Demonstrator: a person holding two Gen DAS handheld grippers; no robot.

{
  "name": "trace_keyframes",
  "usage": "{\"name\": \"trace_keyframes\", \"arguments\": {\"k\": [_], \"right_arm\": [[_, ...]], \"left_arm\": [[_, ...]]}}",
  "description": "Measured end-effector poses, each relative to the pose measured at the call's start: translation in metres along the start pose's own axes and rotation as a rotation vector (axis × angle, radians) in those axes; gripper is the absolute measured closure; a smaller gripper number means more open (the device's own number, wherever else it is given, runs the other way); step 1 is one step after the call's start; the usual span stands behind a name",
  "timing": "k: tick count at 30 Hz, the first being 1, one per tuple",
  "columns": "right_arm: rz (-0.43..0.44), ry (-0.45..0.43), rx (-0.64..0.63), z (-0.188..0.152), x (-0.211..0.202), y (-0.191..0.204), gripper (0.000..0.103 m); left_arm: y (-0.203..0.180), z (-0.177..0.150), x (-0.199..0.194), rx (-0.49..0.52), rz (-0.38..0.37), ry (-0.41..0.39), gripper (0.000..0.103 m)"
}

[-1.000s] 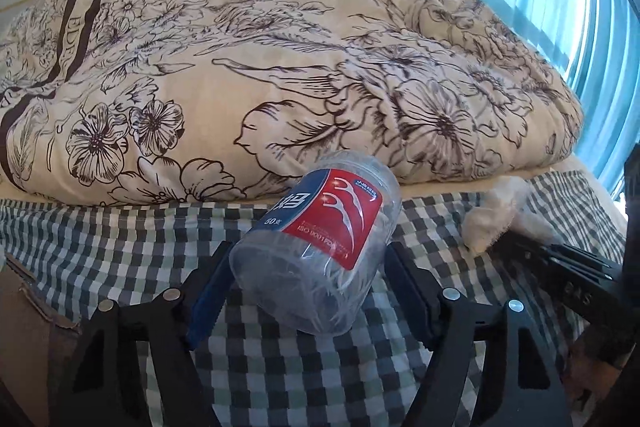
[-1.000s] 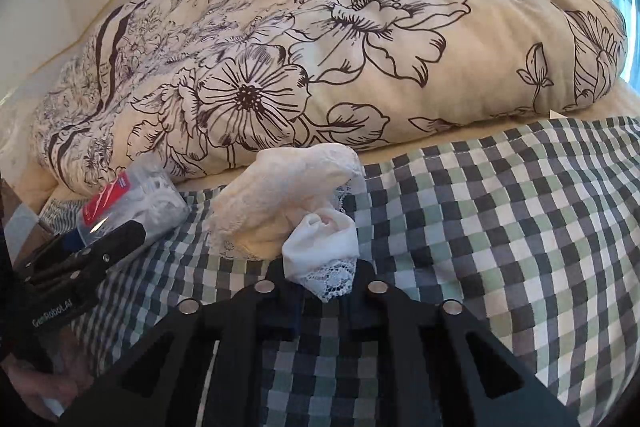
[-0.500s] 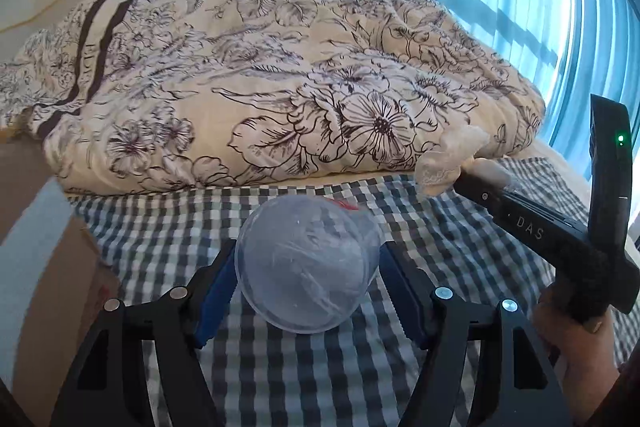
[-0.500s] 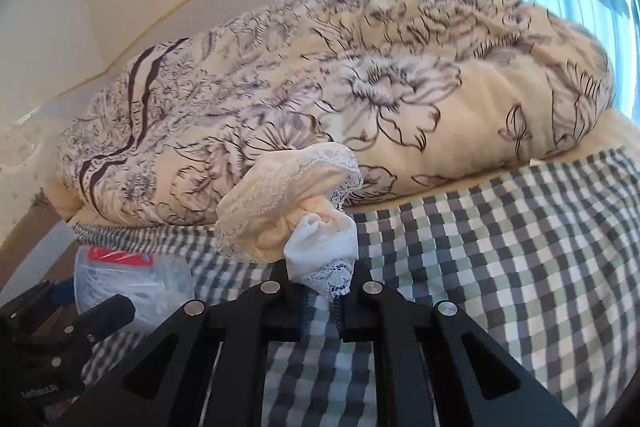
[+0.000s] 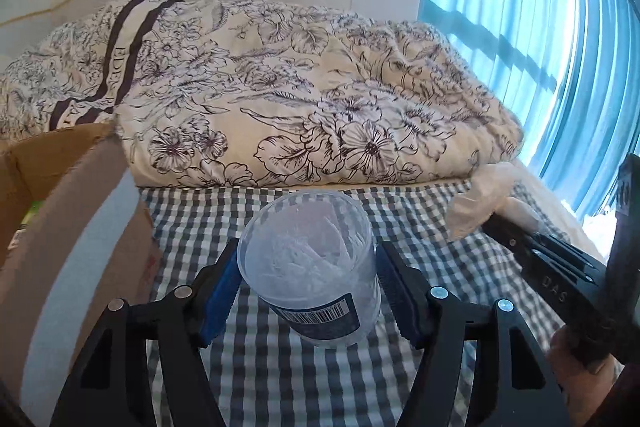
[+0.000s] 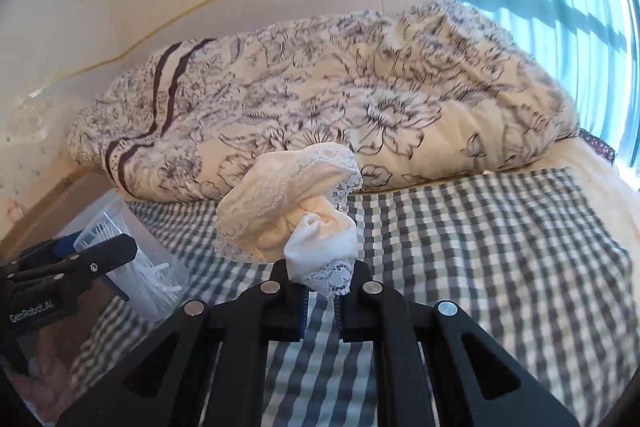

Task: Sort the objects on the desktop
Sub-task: 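Carry the floss container and lace cloth with both tools over the cardboard box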

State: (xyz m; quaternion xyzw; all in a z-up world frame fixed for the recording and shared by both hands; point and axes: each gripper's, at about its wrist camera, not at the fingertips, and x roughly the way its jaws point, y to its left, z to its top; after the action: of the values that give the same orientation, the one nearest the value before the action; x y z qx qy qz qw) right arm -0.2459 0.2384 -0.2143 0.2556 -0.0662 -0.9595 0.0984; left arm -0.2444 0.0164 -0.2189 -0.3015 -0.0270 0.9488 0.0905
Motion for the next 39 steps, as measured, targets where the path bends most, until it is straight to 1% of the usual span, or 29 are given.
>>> {"name": "trace_keyframes", "arguments": {"k": [8,10,15,18,21,29,39], "right_arm": [[0.000,-0.065,0.016,0.021,-0.071,0.021,0.094],[-0.003,-0.069,0.016,0.024,-0.087,0.029,0.094],[0.018,-0.084,0.009,0.034,-0.124,0.052,0.094],[0.028,-0.101,-0.009,0.040,-0.147,0.067,0.094],[0.035,-0.115,-0.025,0.046,-0.167,0.080,0.094],[0.063,-0.124,-0.025,0.052,-0.208,0.105,0.094],[0.114,-0.177,-0.071,0.060,-0.253,0.151,0.094]], "left_arm": [[0.002,0.007,-0.059,-0.020,0.008,-0.049,0.035],[0.003,0.009,-0.076,-0.028,0.013,-0.062,0.035],[0.003,0.015,-0.115,-0.035,0.045,-0.091,0.035],[0.003,0.018,-0.143,-0.027,0.069,-0.121,0.035],[0.005,0.021,-0.170,-0.028,0.077,-0.147,0.035],[0.014,0.031,-0.237,-0.039,0.113,-0.213,0.035],[0.032,0.038,-0.309,-0.034,0.159,-0.294,0.035]]}}
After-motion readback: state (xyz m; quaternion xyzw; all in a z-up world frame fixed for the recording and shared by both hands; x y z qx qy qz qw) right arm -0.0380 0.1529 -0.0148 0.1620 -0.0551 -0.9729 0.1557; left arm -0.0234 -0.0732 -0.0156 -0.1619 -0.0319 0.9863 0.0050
